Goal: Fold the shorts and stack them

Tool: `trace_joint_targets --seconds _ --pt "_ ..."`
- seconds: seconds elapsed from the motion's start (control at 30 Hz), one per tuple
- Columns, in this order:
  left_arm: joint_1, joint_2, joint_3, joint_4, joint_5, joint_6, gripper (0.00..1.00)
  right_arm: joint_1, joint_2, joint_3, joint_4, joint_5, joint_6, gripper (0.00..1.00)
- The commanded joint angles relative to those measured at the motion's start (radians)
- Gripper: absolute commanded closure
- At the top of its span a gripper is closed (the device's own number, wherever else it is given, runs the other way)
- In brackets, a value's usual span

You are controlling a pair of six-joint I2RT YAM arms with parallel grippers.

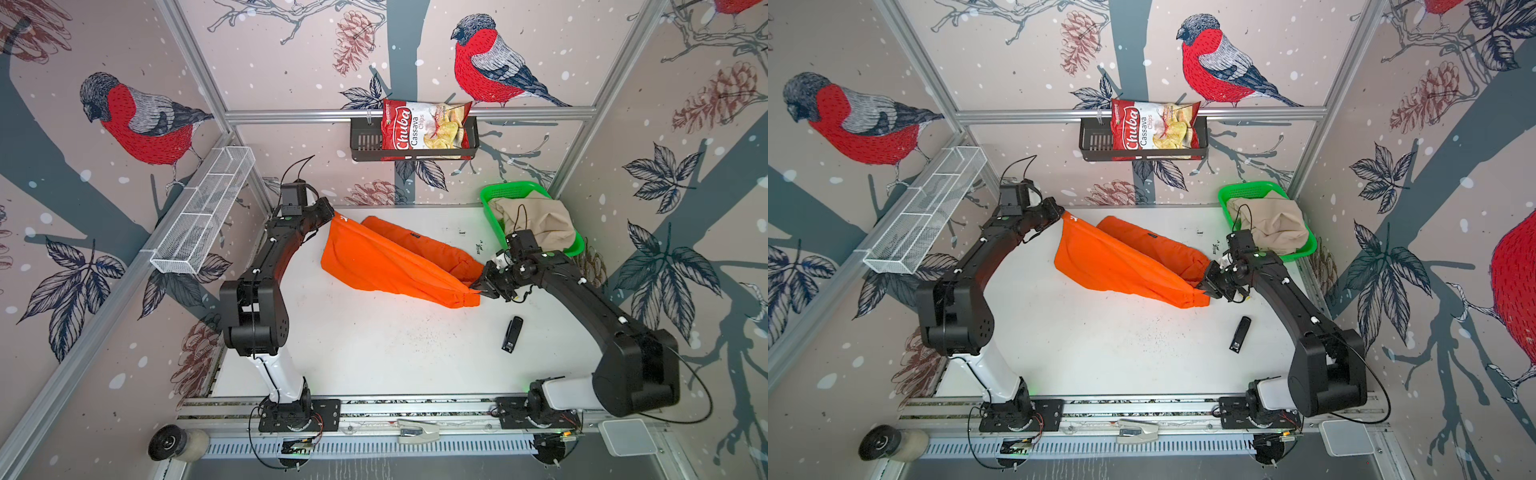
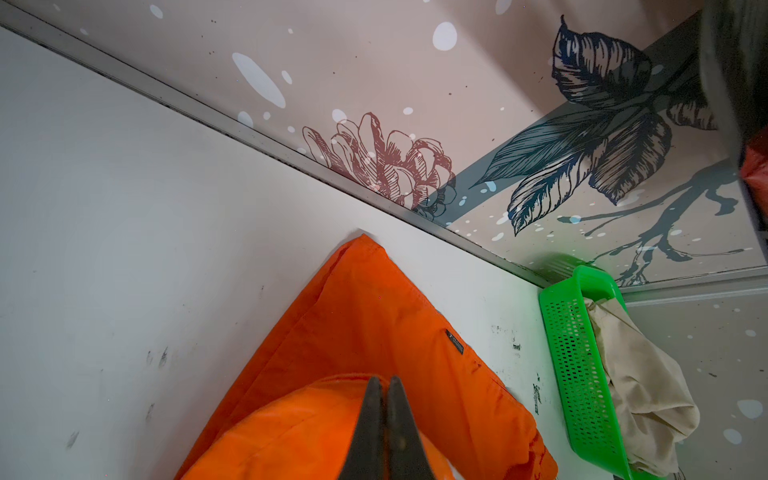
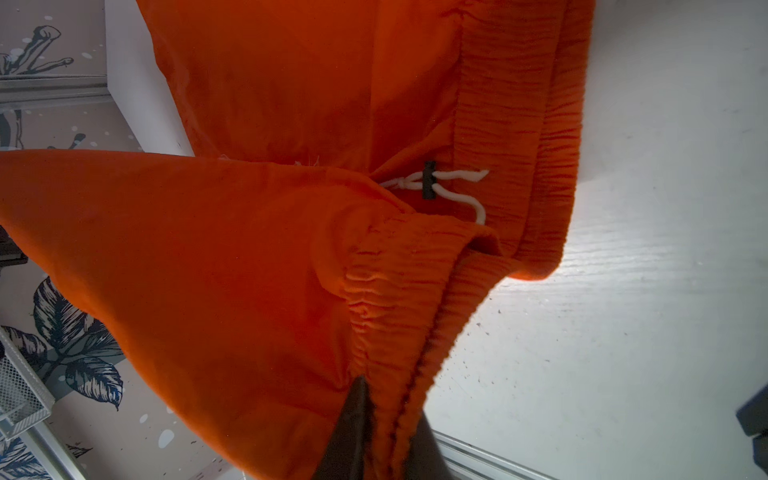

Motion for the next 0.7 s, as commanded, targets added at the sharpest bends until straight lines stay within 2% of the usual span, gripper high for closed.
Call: trace_joint_targets --seconds 0.0,0.2,0.67 --pt "-0.006 0.044 0.037 0.095 -0.029 -0.006 1.00 -0.009 0.027 0.010 -0.040 0.020 -0.044 0.83" --pt "-0.027 0.142 0.086 0.126 -0.006 -0.033 1.00 -0.033 0.080 0.030 -0.018 0.019 -0.059 0.82" --pt "-0.094 0.338 0.205 0.151 -0.040 -0.048 1.00 -0.078 0.228 0.077 0.043 -0.005 -0.088 0.82"
